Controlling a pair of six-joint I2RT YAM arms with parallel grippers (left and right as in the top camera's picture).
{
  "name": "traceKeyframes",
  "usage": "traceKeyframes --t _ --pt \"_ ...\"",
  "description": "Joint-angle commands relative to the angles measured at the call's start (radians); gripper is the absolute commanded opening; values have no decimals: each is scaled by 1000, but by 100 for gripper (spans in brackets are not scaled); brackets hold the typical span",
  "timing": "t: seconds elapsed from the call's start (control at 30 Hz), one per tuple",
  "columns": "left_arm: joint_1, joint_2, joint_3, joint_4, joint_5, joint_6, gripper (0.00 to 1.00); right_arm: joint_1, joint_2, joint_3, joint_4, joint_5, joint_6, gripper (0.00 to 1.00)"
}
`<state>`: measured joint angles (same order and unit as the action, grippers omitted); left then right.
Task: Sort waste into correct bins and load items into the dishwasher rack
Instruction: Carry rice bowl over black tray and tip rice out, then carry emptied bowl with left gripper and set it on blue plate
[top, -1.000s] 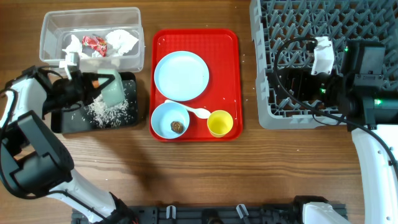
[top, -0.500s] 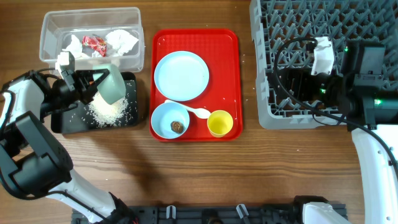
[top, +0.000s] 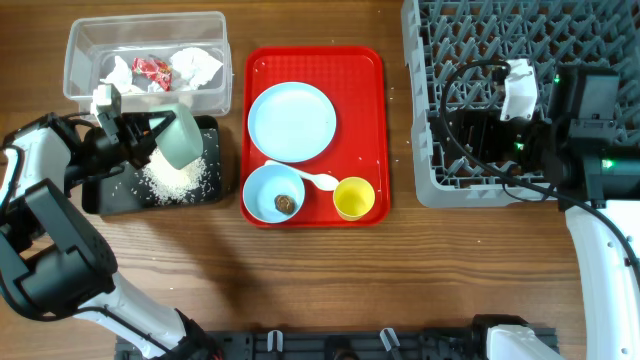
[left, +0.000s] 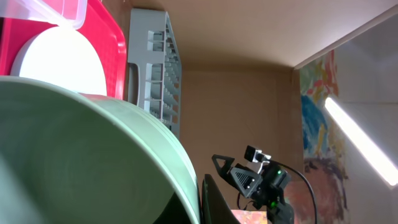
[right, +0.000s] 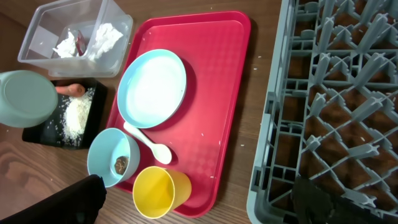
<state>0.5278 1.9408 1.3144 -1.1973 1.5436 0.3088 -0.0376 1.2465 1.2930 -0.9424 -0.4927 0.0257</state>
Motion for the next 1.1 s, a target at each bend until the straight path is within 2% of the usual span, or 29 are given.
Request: traceKeyframes --t 0.0,0.03,0.1,0.13,0.2,0.27,0.33,0.57,0.7,0.77,0.83,0.93,1.0,1.07 --pt "9 6 -9 -8 33 -36 4 2 9 21 -1 6 12 99" --pt "9 6 -9 -8 33 -37 4 2 9 21 -1 6 12 99" --pt "6 6 -9 -68 33 -129 4 2 9 21 -1 6 12 99" --pt "6 0 -9 -117 33 -123 4 2 9 21 -4 6 12 99" --pt "11 -4 -9 -85 30 -74 4 2 9 21 -5 7 27 99" --pt "11 -9 -9 -137 33 -131 4 2 9 21 -2 6 30 99" --pt "14 -14 -9 -91 13 -79 4 2 9 21 -5 6 30 99" --pt "14 -14 -9 -76 13 -108 4 2 9 21 -5 6 34 99" --pt "-34 -55 21 -213 33 -61 4 2 9 21 -4 6 34 99" --pt "-74 -104 50 -224 32 -50 4 2 9 21 0 6 34 99" --pt "-119 -146 87 -185 30 -31 4 2 9 21 7 6 35 99" --pt "-242 -206 162 -29 -46 -31 4 2 9 21 15 6 38 99" --pt "-369 -225 212 119 -211 -116 4 2 9 21 12 6 54 99" --pt "-476 -227 232 256 -454 -244 4 2 9 21 10 6 54 99"
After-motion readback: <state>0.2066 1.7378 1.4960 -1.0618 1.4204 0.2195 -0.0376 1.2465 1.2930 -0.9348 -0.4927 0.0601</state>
